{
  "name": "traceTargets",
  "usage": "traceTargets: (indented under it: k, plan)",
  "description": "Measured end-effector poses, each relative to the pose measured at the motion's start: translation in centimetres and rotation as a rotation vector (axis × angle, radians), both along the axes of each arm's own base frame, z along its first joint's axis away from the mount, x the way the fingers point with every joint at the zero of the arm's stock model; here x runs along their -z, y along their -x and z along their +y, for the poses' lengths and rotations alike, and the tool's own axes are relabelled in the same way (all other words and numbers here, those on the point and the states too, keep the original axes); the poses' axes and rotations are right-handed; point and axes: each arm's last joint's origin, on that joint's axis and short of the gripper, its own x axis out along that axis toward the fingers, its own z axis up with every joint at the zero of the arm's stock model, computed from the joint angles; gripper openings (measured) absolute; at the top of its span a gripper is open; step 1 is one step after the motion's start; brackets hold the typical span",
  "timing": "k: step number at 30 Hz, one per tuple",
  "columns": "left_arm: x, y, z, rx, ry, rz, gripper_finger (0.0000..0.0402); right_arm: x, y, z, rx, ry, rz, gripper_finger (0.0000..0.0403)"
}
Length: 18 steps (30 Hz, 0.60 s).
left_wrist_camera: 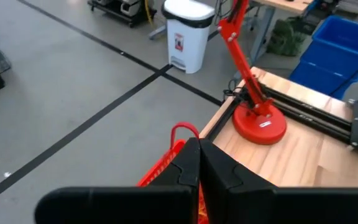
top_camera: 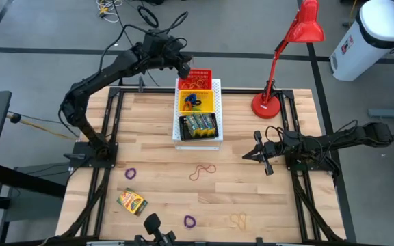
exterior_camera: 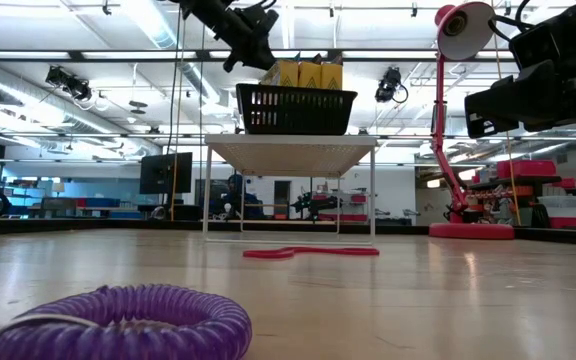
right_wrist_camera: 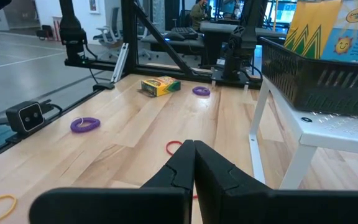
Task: Pick & Place Office Desk Supplies
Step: Put the red rubber band into the red bin on the shelf
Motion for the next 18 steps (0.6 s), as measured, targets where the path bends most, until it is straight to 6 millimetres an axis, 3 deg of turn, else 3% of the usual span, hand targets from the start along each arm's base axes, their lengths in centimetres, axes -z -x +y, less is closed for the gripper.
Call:
traceTargets:
  k: [4,11,18]
  plan:
    - [0.4,-0.1,0.1,-0.008,0.014,0.023,0.0005,0.0,0.0,0.0,0.000,-0.001,0.000,0.0013]
    - [3.3,-1.6,1.3,-0.030,0.061,0.107,0.0007,0.0,0.0,0.0,0.000,0.000,0.002,0.0013]
    - [5.6,-3.1,2.1,0.039,0.128,0.137,0.0041,0.0,0.0,0.0,0.000,0.000,0.002,0.0013]
